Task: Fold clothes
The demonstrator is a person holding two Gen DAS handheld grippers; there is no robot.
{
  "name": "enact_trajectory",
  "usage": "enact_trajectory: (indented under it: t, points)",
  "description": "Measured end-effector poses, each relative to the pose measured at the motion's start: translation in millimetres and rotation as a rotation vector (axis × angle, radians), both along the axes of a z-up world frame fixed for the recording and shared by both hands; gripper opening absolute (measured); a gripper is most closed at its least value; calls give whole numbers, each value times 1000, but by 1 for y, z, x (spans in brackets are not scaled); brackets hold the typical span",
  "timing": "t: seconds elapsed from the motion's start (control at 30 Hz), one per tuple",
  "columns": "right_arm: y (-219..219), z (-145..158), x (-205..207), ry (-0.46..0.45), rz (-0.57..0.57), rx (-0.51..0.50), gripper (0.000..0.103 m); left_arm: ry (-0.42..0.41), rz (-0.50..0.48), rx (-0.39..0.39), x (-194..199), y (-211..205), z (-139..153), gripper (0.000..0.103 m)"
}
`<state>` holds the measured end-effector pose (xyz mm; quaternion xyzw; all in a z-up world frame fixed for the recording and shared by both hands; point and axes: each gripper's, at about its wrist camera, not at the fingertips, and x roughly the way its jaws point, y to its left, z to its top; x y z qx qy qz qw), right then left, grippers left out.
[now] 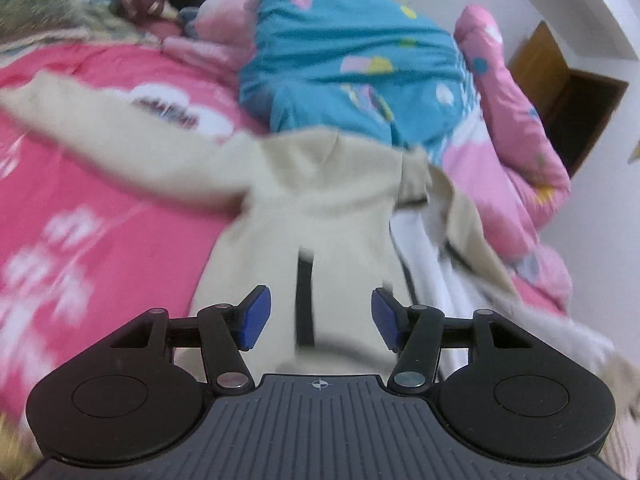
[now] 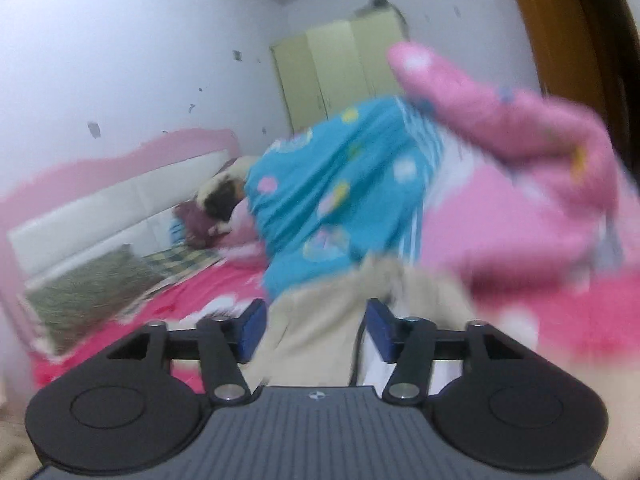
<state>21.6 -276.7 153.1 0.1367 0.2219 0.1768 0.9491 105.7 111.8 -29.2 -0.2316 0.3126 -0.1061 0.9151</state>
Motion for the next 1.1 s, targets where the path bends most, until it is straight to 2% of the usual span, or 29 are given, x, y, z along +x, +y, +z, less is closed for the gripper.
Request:
enact_trajectory:
  t: [0.03,0.1,0.2,0.27,0.33,0.43,0.63,0.73,0.87,1.0,1.03,1.1]
  points:
    - [-6,-18,-14,51,0,59,64,22,17,4,-15,2,-4,56]
    - [-16,-72,-29,204,-27,214,64,67,73,17,-41,6,-12,56]
    - [-25,-155,-41,441,-75,435,63,79,131,56,-70,8,-19,56]
    - [-22,-194,-37,539,-98,496,61,80,141,106,-77,4,-21,56]
    - [-18,-217,-29,573,-118,520,61,63,152,147,-76,-1,-22,56]
    - [-11,-225,-13,559,-117,549,61,55,180,200,-66,-5,-23,56]
    - [14,-221,17,576,-81,501,62,98,192,278,-44,-11,-30,55]
    - [23,-226,23,586,-63,540,62,100,191,296,-39,-11,-31,55]
    - [36,-230,31,577,-38,542,59,109,172,312,-35,-11,-29,55]
    - [37,-231,28,587,-5,536,38,119,153,328,-31,-10,-28,42]
    - [37,-231,25,592,4,535,30,123,150,330,-31,-10,-27,42]
    - [35,-237,20,610,10,558,24,135,149,331,-34,-7,-27,44]
